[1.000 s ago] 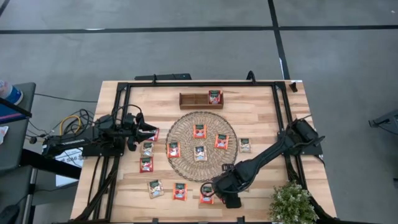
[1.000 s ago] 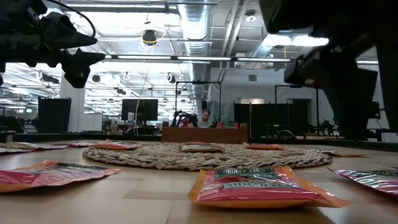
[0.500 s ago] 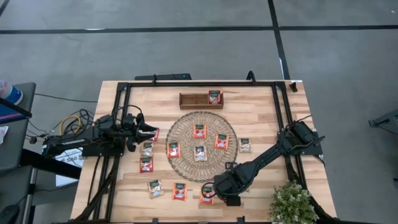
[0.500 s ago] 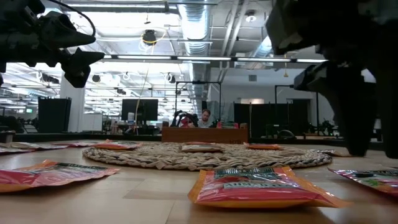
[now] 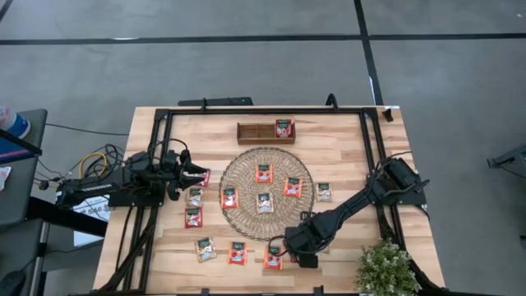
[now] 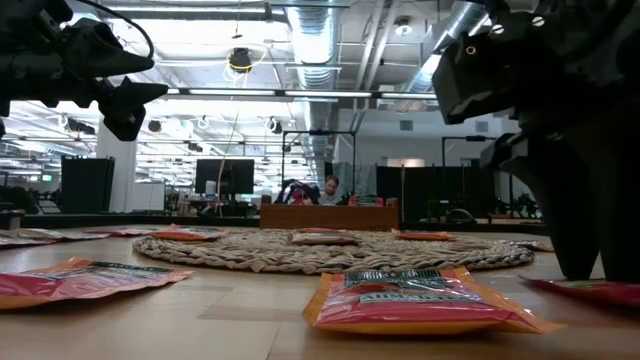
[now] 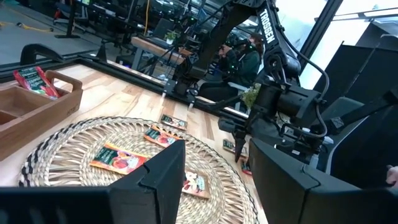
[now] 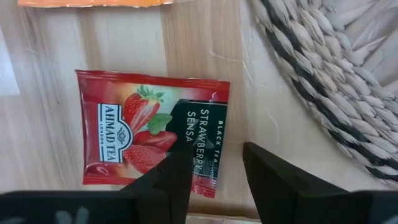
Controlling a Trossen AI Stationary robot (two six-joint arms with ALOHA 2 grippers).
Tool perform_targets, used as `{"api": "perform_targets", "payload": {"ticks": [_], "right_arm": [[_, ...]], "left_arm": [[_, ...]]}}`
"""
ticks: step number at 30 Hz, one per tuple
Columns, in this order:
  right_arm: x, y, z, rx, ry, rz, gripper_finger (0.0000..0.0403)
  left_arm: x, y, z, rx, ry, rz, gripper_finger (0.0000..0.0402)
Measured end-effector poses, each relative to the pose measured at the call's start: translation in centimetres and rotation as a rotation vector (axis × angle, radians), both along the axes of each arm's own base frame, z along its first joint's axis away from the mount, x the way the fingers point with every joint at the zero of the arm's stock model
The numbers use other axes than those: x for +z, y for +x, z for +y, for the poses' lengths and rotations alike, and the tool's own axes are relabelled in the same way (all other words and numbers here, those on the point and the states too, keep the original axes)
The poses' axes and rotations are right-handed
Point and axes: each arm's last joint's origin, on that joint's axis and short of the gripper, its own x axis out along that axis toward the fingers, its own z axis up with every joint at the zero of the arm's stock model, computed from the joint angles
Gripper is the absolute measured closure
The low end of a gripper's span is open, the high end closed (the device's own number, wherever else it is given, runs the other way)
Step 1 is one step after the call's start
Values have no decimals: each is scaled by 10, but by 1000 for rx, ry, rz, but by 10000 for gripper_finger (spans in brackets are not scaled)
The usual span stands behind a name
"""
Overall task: Pick & Place Tea
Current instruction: Put the red tea bag into the right section of the wooden organizer
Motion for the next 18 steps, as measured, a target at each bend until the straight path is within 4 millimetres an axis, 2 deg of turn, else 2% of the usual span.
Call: {"api": "perform_targets", "payload": {"ticks": [18], "right_arm": [[-1, -3, 3, -3, 16, 18, 381]], "left_arm": [[0, 0, 0, 0, 0, 0, 231]]}}
